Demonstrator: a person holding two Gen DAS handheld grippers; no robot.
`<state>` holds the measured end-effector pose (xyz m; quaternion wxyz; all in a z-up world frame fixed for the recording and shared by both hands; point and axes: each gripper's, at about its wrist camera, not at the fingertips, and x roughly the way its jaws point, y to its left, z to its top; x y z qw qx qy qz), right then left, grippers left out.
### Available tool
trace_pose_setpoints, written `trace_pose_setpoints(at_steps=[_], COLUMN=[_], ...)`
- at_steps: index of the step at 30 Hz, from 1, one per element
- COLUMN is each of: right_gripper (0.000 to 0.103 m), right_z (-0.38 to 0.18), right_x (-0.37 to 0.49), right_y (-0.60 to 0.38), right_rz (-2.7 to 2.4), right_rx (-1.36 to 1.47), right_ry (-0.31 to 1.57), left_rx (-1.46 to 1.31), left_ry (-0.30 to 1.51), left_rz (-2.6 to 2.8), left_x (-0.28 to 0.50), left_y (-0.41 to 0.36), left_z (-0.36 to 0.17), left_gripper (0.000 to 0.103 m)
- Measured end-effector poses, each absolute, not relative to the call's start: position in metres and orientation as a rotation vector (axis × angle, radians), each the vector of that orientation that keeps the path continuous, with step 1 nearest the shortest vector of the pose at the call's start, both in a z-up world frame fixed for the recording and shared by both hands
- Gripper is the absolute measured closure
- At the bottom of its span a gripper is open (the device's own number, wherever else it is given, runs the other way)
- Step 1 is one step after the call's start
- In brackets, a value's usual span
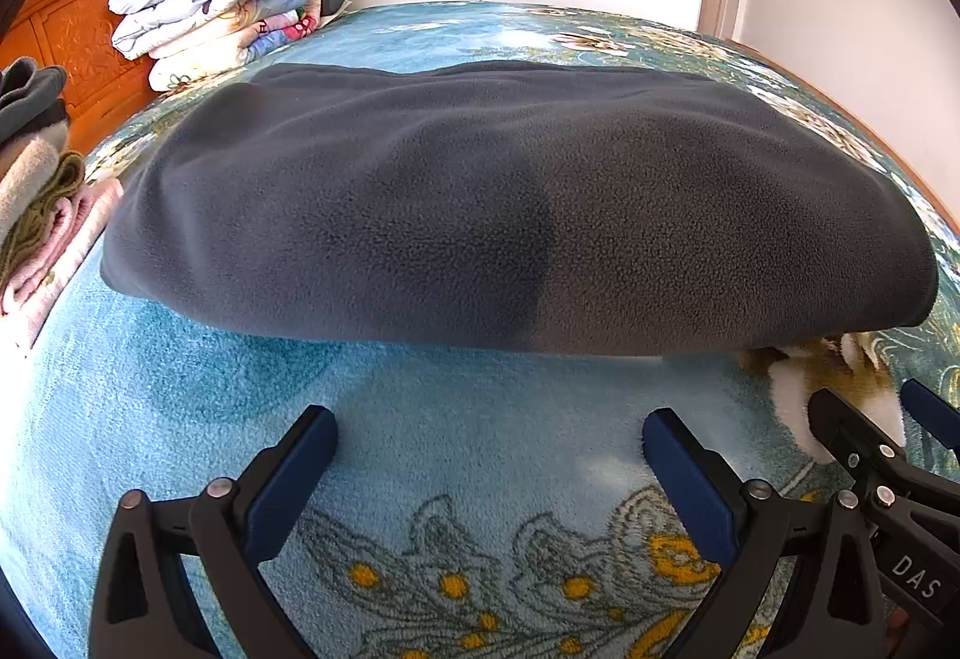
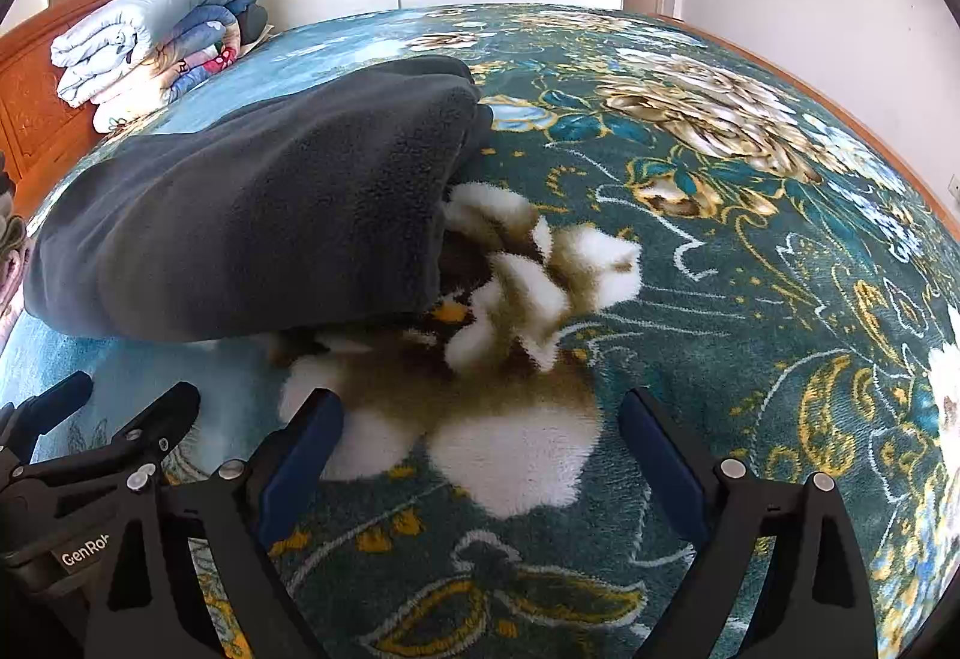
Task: Fold clothes
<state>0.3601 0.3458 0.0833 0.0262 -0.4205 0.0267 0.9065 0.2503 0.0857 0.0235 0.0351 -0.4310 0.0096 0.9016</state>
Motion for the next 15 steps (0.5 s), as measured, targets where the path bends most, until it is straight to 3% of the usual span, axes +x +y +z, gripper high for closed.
trace_pose_setpoints(at_steps=[15], right_gripper=[0.008], right_z=[0.0827], right_x=[0.3598], right_y=[0.3462], right_rz=[2.806], right_rx=[-1.301], right_ry=[0.093], left_rx=[-1.323], left_ry=[0.025], left_rz=[2.767], left_x=[0.2546], left_y=[0.0848], left_z=[0.0271], left_gripper=[0.0])
